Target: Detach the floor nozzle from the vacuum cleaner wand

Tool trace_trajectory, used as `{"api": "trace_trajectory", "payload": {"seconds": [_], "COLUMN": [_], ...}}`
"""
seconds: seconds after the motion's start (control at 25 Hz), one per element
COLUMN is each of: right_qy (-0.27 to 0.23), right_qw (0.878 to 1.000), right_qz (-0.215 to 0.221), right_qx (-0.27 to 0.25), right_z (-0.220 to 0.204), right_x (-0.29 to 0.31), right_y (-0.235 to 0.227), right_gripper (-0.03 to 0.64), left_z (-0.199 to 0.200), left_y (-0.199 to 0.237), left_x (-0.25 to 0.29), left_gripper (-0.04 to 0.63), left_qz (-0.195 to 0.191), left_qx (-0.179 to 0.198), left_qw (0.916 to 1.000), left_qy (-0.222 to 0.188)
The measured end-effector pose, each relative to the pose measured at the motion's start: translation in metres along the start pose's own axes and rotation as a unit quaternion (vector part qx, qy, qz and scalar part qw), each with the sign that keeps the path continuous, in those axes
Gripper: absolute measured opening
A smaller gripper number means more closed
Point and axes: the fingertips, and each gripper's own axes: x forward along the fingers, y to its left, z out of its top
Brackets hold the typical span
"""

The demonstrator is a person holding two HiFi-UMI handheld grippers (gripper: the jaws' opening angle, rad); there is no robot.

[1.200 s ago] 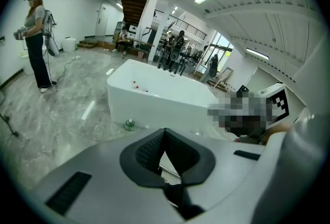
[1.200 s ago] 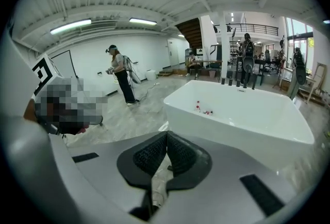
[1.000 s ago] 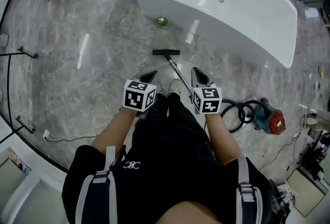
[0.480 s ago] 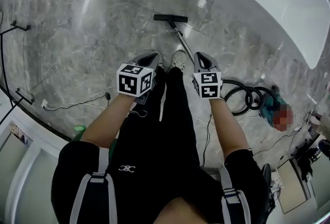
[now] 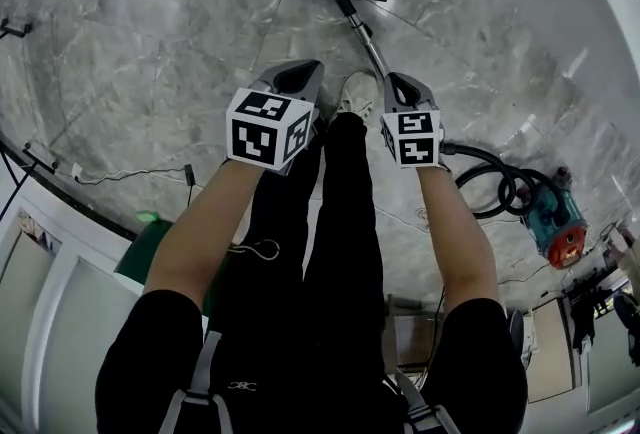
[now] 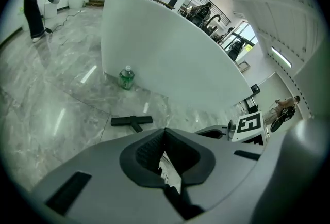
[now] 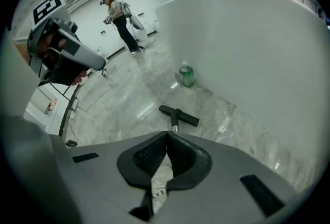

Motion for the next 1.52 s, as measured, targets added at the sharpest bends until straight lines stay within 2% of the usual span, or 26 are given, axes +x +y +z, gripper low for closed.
{"api": "trace_trajectory", "payload": {"seconds": [0.08, 0.16, 0.36, 0.4, 0.56, 0.64, 0.88, 1.0, 1.08, 1.2, 1.36, 1.4, 1.44, 1.48, 1.52], "right_qy": [0.016, 0.029, 0.048, 0.056, 0.11, 0.138, 0.172, 0.199, 0.209, 0.207, 0.183, 0.177, 0.172, 0.168, 0.163], "right_qw": [1.0, 0.999, 0.999, 0.998, 0.994, 0.99, 0.982, 0.975, 0.973, 0.975, 0.977, 0.978, 0.978, 0.978, 0.979], "right_qz": [0.002, 0.002, 0.007, 0.008, 0.006, 0.004, -0.016, -0.029, -0.044, -0.032, -0.002, 0.005, 0.013, 0.022, 0.031], "right_qx": [-0.012, -0.016, -0.006, -0.012, -0.026, -0.035, -0.075, -0.095, -0.09, -0.078, -0.105, -0.113, -0.119, -0.121, -0.122], "right_z": [-0.015, -0.031, -0.06, -0.065, -0.096, -0.114, -0.14, -0.151, -0.151, -0.144, -0.122, -0.116, -0.11, -0.106, -0.101], "right_x": [0.034, 0.068, 0.139, 0.154, 0.214, 0.239, 0.296, 0.314, 0.318, 0.304, 0.248, 0.233, 0.217, 0.202, 0.186], "right_y": [-0.006, -0.012, -0.019, -0.021, -0.026, -0.027, -0.041, -0.045, -0.05, -0.041, -0.008, 0.001, 0.009, 0.017, 0.025], "right_gripper": [0.011, 0.011, 0.014, 0.039, 0.241, 0.278, 0.279, 0.277, 0.193, 0.186, 0.186, 0.186, 0.186, 0.186, 0.186], "left_z": [-0.012, -0.032, -0.09, -0.1, -0.132, -0.139, -0.122, -0.113, -0.108, -0.105, -0.103, -0.101, -0.099, -0.096, -0.093], "left_y": [0.016, 0.033, 0.068, 0.074, 0.095, 0.107, 0.142, 0.149, 0.151, 0.149, 0.121, 0.114, 0.107, 0.1, 0.093], "left_x": [0.035, 0.063, 0.088, 0.089, 0.095, 0.1, 0.117, 0.124, 0.125, 0.116, 0.091, 0.084, 0.079, 0.074, 0.068], "left_gripper": [0.005, 0.005, 0.005, 0.005, 0.005, 0.005, 0.005, 0.005, 0.005, 0.005, 0.012, 0.028, 0.114, 0.231, 0.259], "left_qz": [-0.003, -0.005, 0.005, 0.007, 0.007, 0.003, -0.015, -0.024, -0.031, -0.034, -0.066, -0.075, -0.084, -0.093, -0.102], "left_qx": [-0.006, -0.027, -0.069, -0.076, -0.074, -0.07, -0.107, -0.102, -0.101, -0.101, -0.082, -0.087, -0.098, -0.114, -0.131], "left_qw": [1.0, 0.9995, 0.9965, 0.9958, 0.9953, 0.9954, 0.9934, 0.994, 0.9941, 0.9939, 0.994, 0.9931, 0.9914, 0.9889, 0.986], "left_qy": [0.004, 0.015, 0.046, 0.051, 0.062, 0.065, 0.038, 0.031, 0.028, 0.028, 0.029, 0.025, 0.022, 0.02, 0.016]}}
